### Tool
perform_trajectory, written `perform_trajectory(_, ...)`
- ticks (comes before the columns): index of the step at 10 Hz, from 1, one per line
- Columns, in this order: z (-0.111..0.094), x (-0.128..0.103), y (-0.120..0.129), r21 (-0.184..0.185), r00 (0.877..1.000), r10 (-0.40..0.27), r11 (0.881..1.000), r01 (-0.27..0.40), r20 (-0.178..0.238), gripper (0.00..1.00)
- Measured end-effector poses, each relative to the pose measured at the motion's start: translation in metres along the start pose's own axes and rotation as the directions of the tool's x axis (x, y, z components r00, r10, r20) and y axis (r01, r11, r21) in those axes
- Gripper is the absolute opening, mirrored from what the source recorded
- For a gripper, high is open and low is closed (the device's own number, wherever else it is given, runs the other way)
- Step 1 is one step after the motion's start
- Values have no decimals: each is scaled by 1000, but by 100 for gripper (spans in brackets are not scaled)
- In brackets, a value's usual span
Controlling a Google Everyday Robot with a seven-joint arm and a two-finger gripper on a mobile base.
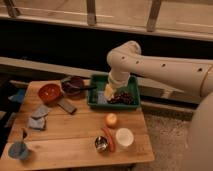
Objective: Place eraser in paper cup
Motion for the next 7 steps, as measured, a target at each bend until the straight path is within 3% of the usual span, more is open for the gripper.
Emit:
perform_trajectory(2, 6, -42, 34, 12, 994, -105, 994, 105, -9, 74)
perform_trajectory(4, 15, -81, 73, 4, 981, -194, 981, 194, -7, 74)
perform_trajectory(6, 18, -100, 100, -7, 965, -261, 965, 261, 1, 74)
perform_trajectory(7, 18, -100, 100, -5, 964, -265, 964, 265, -2, 74)
